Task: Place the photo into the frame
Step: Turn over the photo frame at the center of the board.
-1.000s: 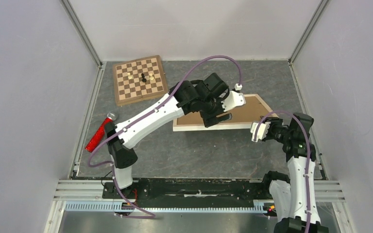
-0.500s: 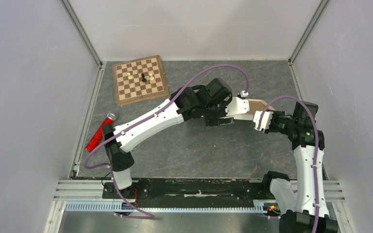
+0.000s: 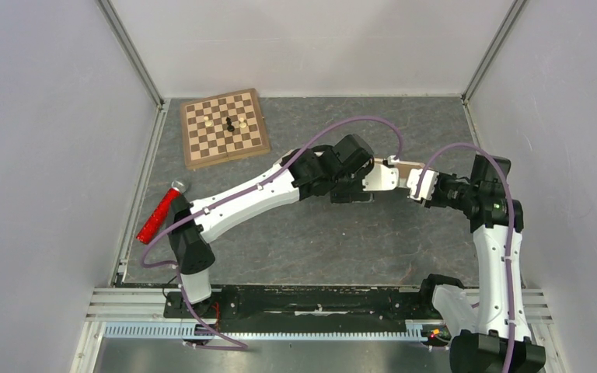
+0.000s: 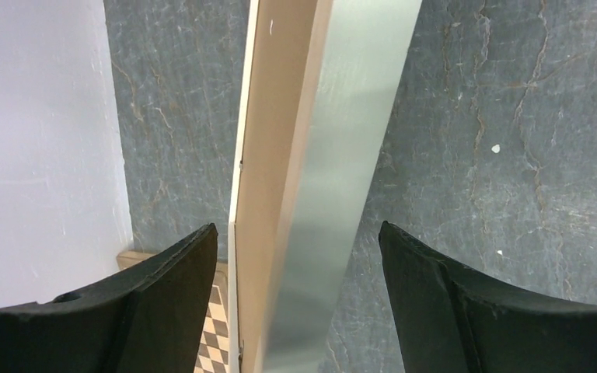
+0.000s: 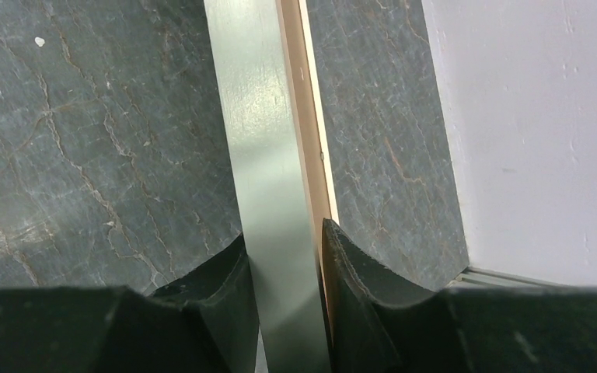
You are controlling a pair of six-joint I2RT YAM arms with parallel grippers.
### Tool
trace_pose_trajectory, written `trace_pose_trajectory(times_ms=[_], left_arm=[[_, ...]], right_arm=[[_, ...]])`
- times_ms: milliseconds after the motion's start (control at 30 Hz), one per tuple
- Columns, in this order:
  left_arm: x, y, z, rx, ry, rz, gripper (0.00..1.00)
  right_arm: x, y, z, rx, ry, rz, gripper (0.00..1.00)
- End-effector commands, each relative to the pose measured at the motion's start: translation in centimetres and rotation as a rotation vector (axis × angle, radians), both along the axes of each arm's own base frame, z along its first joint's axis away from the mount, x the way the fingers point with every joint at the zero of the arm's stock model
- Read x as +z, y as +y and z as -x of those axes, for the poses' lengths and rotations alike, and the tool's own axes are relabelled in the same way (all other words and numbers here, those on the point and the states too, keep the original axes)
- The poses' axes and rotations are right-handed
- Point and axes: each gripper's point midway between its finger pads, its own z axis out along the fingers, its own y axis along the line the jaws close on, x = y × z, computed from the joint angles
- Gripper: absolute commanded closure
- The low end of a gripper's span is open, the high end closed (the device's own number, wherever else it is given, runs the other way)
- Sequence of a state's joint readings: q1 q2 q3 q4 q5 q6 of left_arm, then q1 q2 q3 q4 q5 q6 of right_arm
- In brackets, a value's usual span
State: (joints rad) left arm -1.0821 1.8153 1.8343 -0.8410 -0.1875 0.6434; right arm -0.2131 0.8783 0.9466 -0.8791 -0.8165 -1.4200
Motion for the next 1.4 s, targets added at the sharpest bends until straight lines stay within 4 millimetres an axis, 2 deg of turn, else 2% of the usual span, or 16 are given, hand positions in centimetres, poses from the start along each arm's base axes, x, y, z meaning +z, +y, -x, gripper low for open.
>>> trace_pose_trajectory(times_ms=[0, 233, 600, 733, 800, 867, 967, 1000, 1067, 1167, 1367], left_arm=[[1.7, -1.0, -1.2, -0.034, -0.095, 0.04, 0.2], [0.9, -1.8, -2.2, -0.033, -0.11, 0.027, 0.33], [0.8, -1.9, -2.4, -0.035, -0.102, 0.008, 0.78], [1.3, -1.9, -2.3, -0.031, -0.098, 0.015, 0.96], [1.4, -1.9, -2.3, -0.024, -0.091, 0.015, 0.98], [1.6, -1.9, -2.2, -0.021, -0.083, 0.016, 0.98], [2.3, -1.9, -2.2, -0.005, -0.07, 0.027, 0.98], [2.8, -1.9, -2.1, 0.0, -0.065, 0.033, 0.98], [3.5, -1.9, -2.1, 0.013, -0.05, 0.049, 0.98], [4.5, -1.8, -2.1, 0.041, -0.021, 0.078, 0.98], [6.7, -1.2, -2.3, 0.119, 0.012, 0.162, 0.98]], right_arm=[[2.5, 1.5, 0.4, 0.008, 0.017, -0.122, 1.0], [2.4, 1.2, 0.2, -0.005, 0.027, -0.118, 1.0], [2.9, 1.1, -0.2, -0.023, 0.016, -0.132, 1.0], [3.4, 1.0, -0.5, -0.041, 0.003, -0.141, 0.95], [3.7, 0.9, -0.6, -0.051, 0.0, -0.146, 0.89], [4.0, 0.8, -0.7, -0.07, -0.007, -0.153, 0.77], [5.0, 0.3, -1.3, -0.123, -0.031, -0.178, 0.5], [5.4, 0.2, -1.4, -0.145, -0.033, -0.194, 0.34], [6.4, 0.1, -1.8, -0.176, -0.039, -0.228, 0.22], [8.3, 0.2, -2.1, -0.207, -0.051, -0.288, 0.15], [12.4, -0.6, -2.6, -0.323, -0.098, -0.397, 0.12]])
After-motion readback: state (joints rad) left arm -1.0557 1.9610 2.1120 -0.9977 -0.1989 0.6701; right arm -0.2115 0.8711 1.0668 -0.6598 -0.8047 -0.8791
